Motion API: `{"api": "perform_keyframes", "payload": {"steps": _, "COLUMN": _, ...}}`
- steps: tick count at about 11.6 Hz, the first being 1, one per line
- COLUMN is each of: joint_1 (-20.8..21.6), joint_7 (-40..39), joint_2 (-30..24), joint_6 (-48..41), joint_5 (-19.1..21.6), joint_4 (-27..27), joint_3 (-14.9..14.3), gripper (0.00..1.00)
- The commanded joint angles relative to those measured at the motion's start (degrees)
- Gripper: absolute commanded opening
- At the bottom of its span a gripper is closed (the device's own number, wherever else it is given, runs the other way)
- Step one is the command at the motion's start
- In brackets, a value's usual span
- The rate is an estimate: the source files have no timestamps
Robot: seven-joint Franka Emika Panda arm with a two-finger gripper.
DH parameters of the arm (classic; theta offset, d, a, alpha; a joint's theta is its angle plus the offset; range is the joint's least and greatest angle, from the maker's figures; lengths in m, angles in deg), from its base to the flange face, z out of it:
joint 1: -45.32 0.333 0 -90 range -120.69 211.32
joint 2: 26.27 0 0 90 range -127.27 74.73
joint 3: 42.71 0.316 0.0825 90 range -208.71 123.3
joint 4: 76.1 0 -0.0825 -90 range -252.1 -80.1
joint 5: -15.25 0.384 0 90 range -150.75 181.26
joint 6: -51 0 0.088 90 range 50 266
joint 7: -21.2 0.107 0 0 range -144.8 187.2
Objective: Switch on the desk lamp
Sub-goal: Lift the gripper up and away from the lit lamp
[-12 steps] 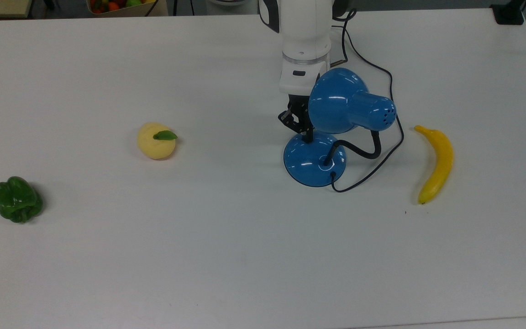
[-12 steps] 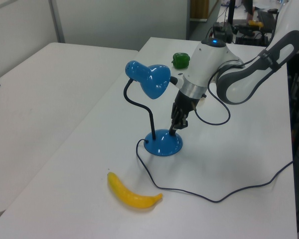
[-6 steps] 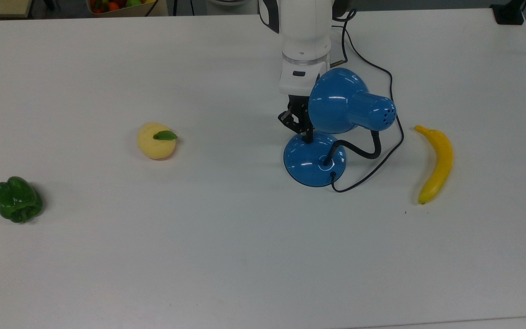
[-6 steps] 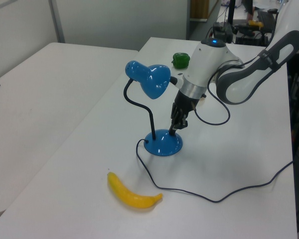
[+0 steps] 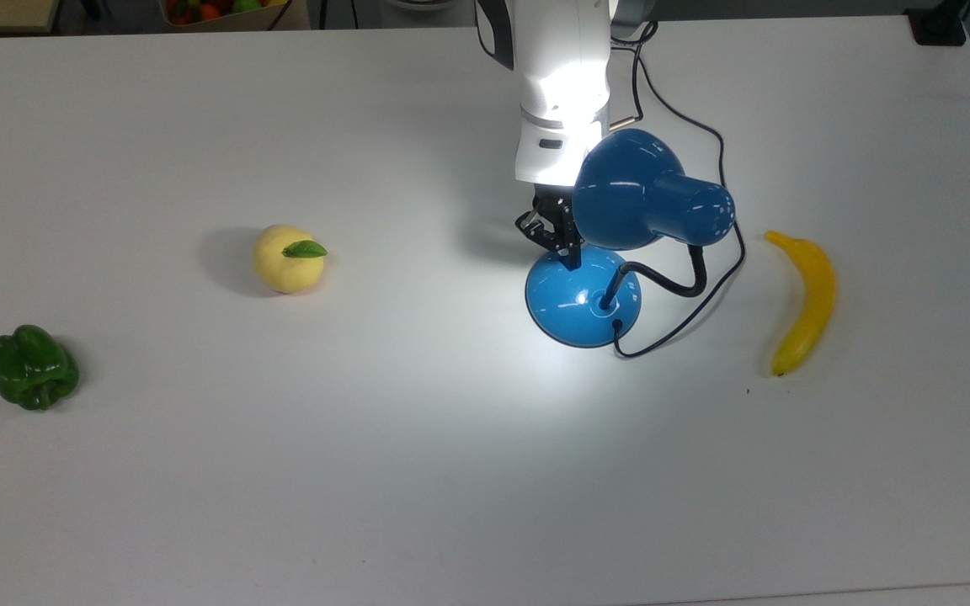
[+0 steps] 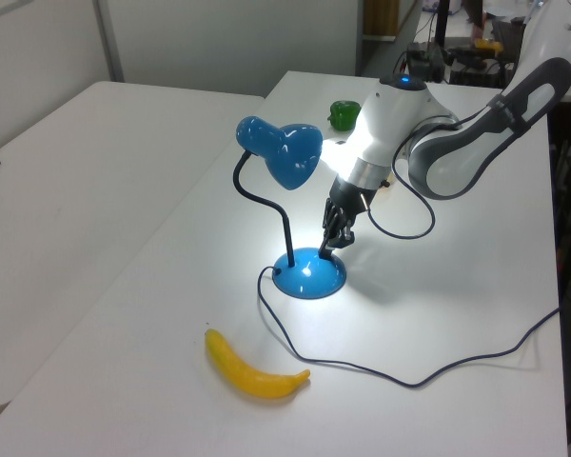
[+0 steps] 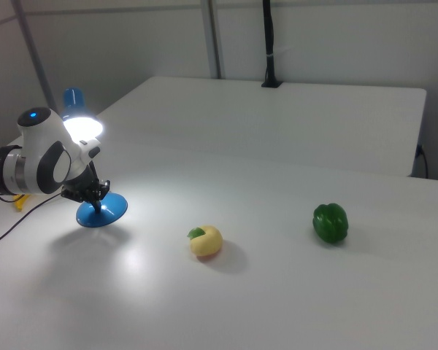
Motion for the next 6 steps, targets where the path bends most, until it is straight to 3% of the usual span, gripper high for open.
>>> {"api": "perform_keyframes", "payload": {"steps": 1, "joint_1": -0.89, "joint_7": -0.69, "joint_2": -0.46, "joint_6": 0.27, "joint_5": 0.66, "joint_4": 0.58, "joint_3": 1.09, "gripper": 0.0}}
{"api": "perform_keyframes", "payload": {"steps": 6, "joint_1": -2.21, "joint_7": 1.67, "joint_2": -8.46, "joint_6": -20.53, "joint_5": 0.84, "joint_4": 0.93, "joint_3": 0.92, "gripper": 0.0}}
